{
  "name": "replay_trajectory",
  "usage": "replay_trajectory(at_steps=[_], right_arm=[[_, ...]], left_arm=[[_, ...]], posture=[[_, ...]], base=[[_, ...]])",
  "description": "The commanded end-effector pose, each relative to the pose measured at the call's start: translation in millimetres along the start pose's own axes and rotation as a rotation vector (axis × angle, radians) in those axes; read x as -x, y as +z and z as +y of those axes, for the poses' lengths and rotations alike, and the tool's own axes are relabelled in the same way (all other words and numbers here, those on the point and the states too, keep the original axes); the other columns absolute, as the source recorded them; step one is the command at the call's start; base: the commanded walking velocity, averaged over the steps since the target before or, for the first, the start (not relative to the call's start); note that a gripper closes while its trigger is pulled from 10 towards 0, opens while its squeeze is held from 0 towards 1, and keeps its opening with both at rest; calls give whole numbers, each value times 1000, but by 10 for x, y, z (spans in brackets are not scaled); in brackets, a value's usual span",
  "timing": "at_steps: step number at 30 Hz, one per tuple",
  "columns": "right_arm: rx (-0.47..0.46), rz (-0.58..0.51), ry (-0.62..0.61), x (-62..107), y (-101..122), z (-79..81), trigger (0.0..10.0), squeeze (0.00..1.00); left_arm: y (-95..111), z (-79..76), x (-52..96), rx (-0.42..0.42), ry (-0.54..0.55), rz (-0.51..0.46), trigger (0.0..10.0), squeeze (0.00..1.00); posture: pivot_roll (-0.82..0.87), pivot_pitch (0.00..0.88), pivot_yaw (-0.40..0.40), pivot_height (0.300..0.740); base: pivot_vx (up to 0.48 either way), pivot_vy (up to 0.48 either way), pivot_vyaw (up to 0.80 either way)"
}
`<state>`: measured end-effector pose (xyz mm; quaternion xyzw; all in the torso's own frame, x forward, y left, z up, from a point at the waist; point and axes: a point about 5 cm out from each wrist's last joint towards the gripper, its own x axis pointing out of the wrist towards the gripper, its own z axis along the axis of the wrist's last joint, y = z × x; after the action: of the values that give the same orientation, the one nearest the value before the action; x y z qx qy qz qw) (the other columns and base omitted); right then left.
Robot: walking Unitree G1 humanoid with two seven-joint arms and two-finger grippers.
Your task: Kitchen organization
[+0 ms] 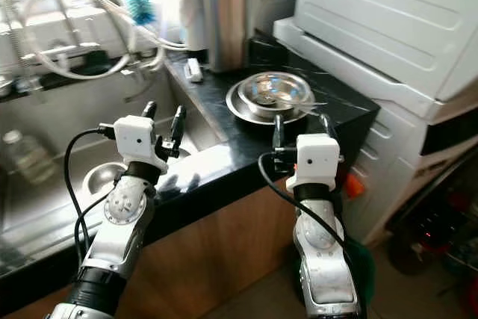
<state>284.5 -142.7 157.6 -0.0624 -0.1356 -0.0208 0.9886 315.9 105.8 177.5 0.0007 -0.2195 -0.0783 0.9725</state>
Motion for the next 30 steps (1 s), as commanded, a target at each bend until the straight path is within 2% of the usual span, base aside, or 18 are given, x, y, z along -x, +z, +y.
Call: replay_trajectory(at_steps=[1,30], right_arm=[[-14,16,24,10,-38,59,10000,0],[-22,-2,-2,-26,-21,44,10000,0]], left_arm=[[3,59,3,-12,11,1,10000,0],[-15,64,20,-14,16,7,10000,0]], posture=[[-175,0,51,740],[-168,0,44,740]], base=[[0,0,0],[0,0,0]])
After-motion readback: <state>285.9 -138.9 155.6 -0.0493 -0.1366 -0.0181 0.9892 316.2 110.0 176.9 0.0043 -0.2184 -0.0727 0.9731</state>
